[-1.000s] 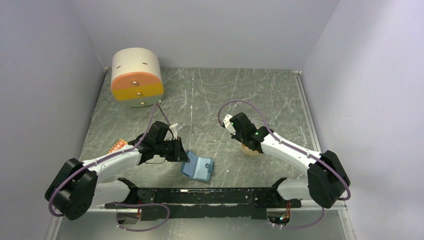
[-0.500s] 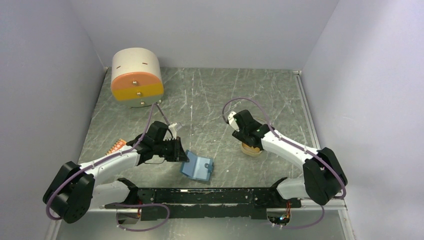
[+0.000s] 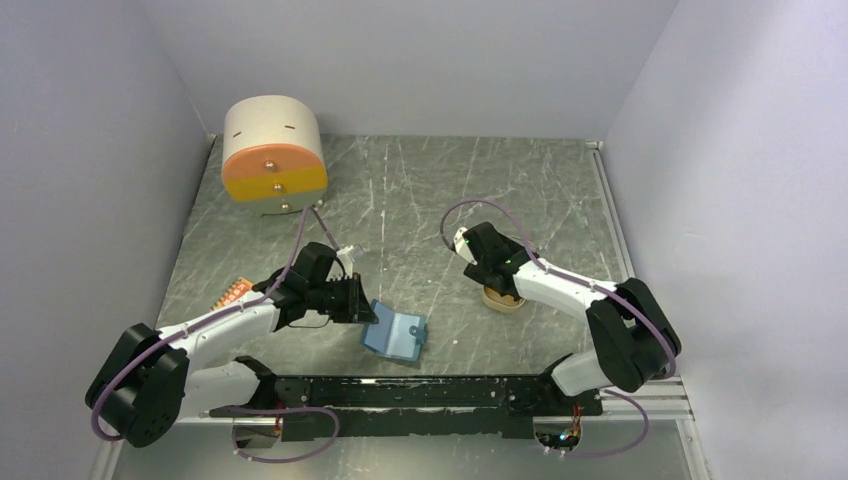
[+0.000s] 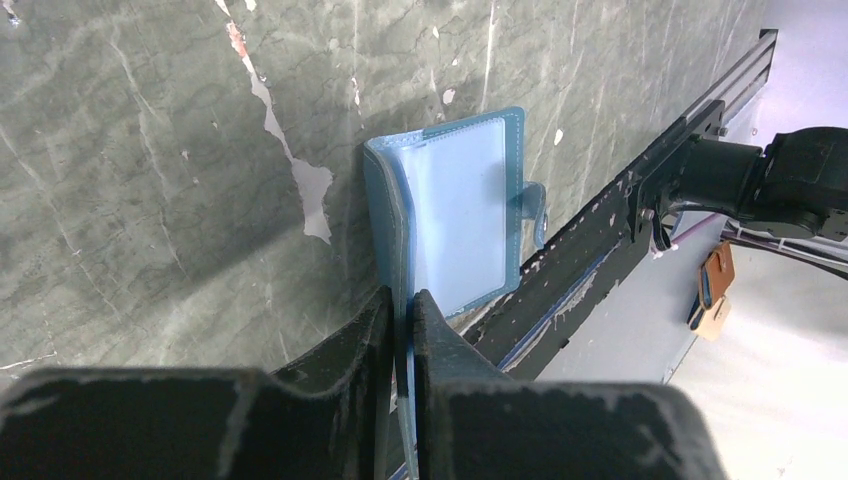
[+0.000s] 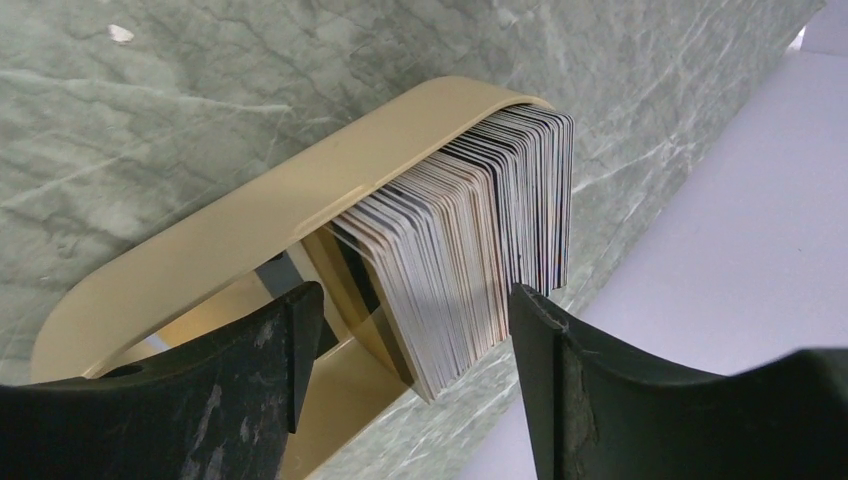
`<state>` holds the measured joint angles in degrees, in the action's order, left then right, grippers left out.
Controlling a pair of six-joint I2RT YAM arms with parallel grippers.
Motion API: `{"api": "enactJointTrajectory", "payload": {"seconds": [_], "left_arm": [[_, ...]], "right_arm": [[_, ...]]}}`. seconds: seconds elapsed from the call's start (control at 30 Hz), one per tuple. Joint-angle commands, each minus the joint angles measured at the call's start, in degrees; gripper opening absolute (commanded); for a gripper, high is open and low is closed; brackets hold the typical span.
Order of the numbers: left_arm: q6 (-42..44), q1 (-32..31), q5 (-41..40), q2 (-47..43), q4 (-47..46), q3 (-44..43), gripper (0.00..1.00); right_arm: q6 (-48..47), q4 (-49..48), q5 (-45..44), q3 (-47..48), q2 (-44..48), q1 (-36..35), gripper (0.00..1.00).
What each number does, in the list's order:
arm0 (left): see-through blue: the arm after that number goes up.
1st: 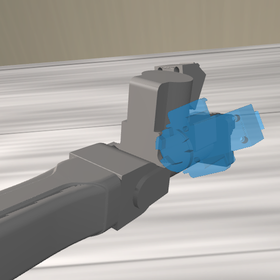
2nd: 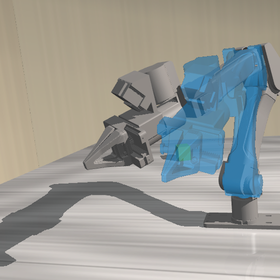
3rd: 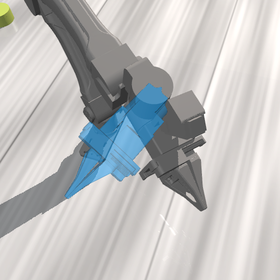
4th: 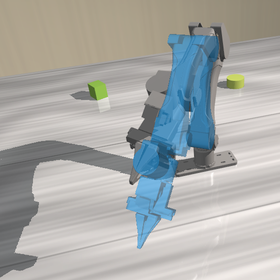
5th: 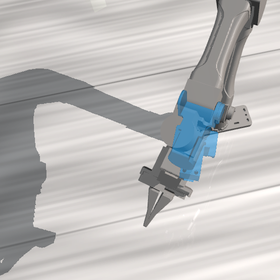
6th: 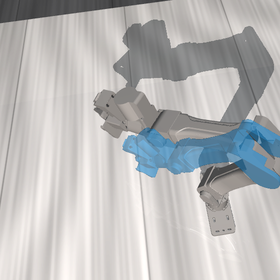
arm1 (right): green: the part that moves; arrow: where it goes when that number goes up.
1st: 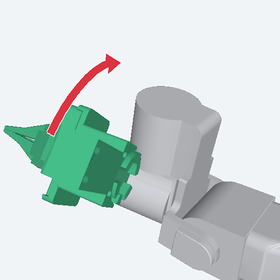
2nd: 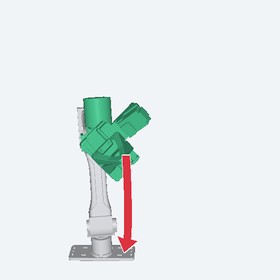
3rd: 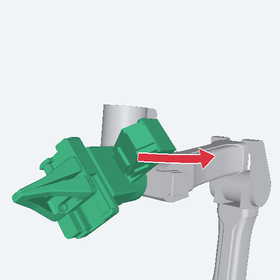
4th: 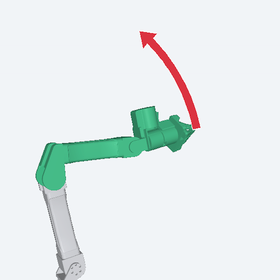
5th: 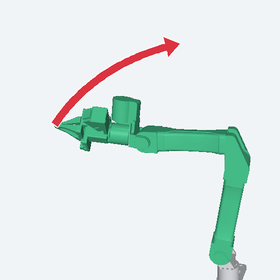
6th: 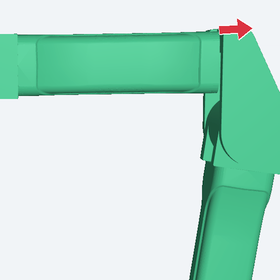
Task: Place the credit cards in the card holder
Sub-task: Pick up the credit card from the storage box.
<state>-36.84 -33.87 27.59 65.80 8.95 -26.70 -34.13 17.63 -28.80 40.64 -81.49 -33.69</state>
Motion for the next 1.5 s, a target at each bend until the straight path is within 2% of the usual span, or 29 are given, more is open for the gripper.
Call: {"api": "enactJointTrajectory", "payload": {"seconds": [0.0, 0.27, 0.83, 1.1, 1.47], "left_arm": [[0.2, -0.4, -0.5, 0.0, -0.4, -1.2, 0.15], [0.0, -0.4, -0.4, 0.6, -1.0, -1.1, 0.15], [-0.6, -0.4, 0.2, 2.0, -2.2, -1.2, 0.15], [-0.6, -0.4, 0.3, 2.4, -2.4, -1.2, 0.15], [-0.9, -0.4, 0.6, 2.7, -2.9, -1.0, 0.15]], "right_arm": [[-1.8, -2.7, -3.3, -0.6, -1.5, 1.2, 0.7], [-2.2, -2.3, -4.5, 0.3, -0.9, 1.4, 0.54], [-1.6, 0.3, -4.2, 2.2, 1.4, 1.4, 0.43], [-1.0, 1.5, -3.2, 2.8, 1.7, 1.4, 0.27], [-0.2, 5.0, -3.6, 4.5, 3.0, 1.3, 0.26]]}}
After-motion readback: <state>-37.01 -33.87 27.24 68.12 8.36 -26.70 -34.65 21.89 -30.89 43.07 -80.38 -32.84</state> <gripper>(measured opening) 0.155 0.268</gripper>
